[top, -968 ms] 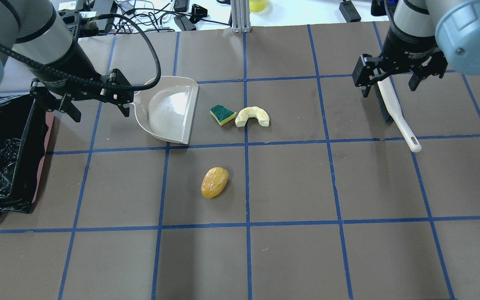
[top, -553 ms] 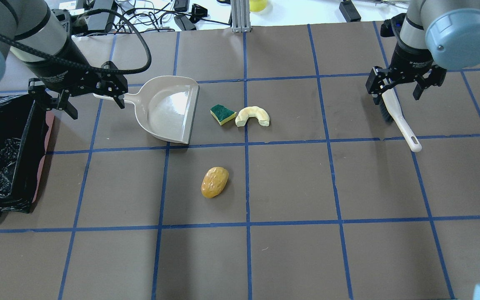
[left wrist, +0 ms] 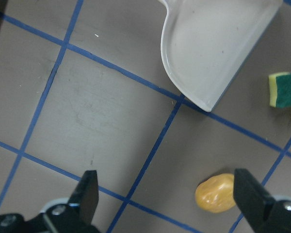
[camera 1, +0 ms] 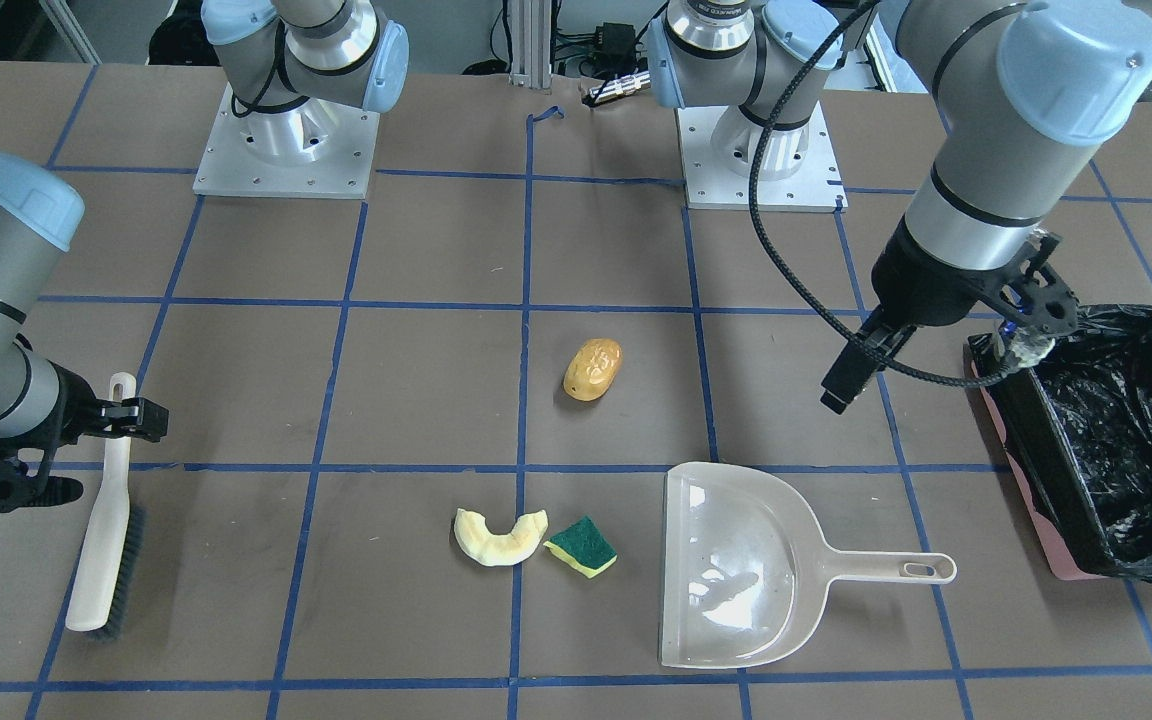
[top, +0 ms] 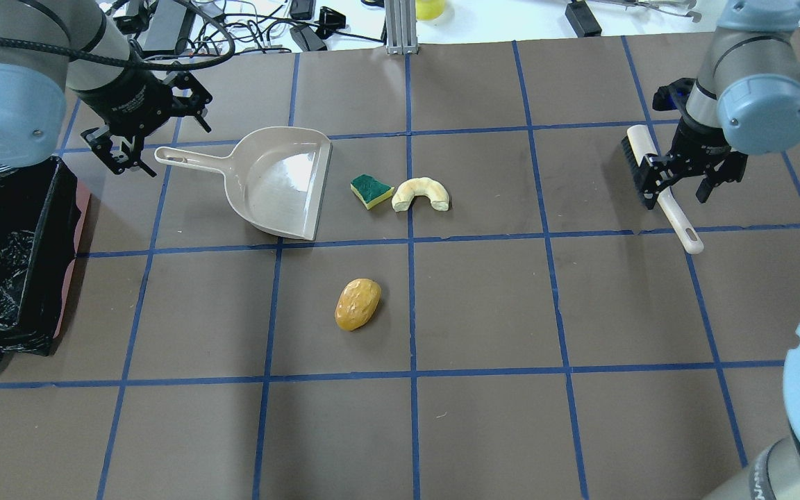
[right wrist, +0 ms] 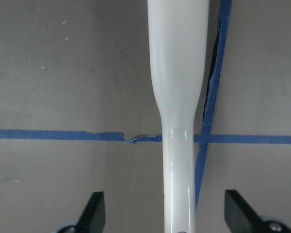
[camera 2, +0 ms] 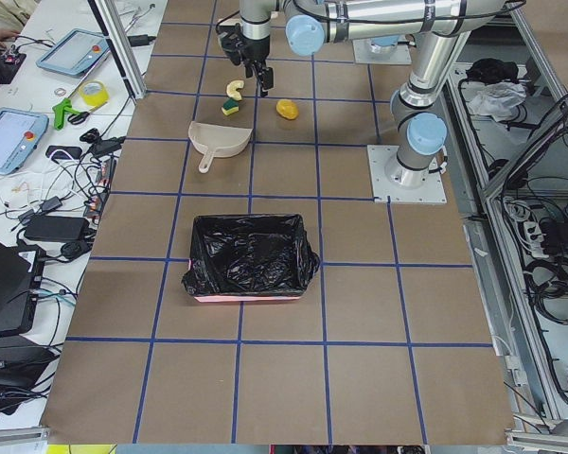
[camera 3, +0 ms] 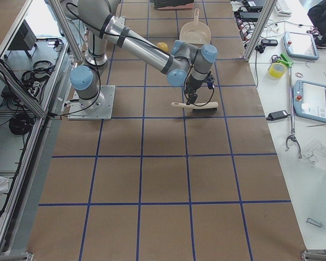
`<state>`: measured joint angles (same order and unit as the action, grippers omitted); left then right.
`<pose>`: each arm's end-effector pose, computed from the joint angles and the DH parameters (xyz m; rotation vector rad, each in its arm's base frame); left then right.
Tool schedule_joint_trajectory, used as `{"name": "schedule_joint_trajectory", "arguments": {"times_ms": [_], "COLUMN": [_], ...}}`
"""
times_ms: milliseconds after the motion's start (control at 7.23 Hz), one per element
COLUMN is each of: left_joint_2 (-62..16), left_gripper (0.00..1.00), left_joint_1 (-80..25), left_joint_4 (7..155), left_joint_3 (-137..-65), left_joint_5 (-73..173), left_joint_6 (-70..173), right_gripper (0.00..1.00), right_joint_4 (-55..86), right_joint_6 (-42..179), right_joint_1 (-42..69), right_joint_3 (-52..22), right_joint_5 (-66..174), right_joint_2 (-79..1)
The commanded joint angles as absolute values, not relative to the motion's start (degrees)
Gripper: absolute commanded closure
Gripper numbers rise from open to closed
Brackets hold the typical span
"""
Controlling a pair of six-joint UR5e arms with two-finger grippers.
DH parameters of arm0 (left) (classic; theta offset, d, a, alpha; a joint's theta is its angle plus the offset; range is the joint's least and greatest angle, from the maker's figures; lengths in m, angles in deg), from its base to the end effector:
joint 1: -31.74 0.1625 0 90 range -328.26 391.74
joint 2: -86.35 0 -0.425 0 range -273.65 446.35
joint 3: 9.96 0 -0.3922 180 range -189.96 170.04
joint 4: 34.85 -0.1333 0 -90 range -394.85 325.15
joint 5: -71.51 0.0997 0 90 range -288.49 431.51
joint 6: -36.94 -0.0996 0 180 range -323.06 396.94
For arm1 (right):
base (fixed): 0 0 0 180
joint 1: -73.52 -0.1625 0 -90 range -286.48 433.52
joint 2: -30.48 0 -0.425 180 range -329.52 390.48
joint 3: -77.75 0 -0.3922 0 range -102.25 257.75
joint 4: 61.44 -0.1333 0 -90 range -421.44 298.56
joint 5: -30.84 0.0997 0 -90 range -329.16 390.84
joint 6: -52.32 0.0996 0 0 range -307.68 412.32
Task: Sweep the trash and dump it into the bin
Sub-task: 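Grasp the white dustpan handle with left gripper while right grasps the brush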
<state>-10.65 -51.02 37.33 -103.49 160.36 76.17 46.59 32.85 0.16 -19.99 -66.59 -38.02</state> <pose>-0.0650 -0.5616 0.4265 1.2141 -2.8328 0.1802 -0.0497 -0.5869 0.2501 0.0950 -3.0583 -0.3471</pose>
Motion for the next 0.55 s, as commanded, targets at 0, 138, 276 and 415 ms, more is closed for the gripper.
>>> {"name": "schedule_joint_trajectory", "arguments": {"times_ms": [0,138,276,415], "left_joint_2": [-15.5,-18.2,-21.0,-23.7], "left_gripper": [0.0,0.0,0.0,0.0], "left_joint_1": [-48.6,-48.6,-48.5,-48.4], "left_joint_4": [30.3,24.6,23.0,22.4], "left_joint_3": [-103.7,-103.7,-103.0,-102.1], "left_joint_5": [159.8,159.6,159.5,159.6], "left_joint_6": [84.3,84.6,85.0,87.1], "right_gripper": [0.13,0.16,0.21,0.29], "right_joint_4": [48.2,48.0,48.2,48.5], "right_joint_6": [30.4,30.3,30.5,30.8], "right_joint_1": [2.4,2.6,2.6,2.6], "right_joint_3": [-23.5,-24.3,-24.4,-24.3], "right_joint_5": [-66.6,-66.7,-66.8,-66.9], "right_joint_2": [-38.3,-38.4,-38.4,-38.4]}}
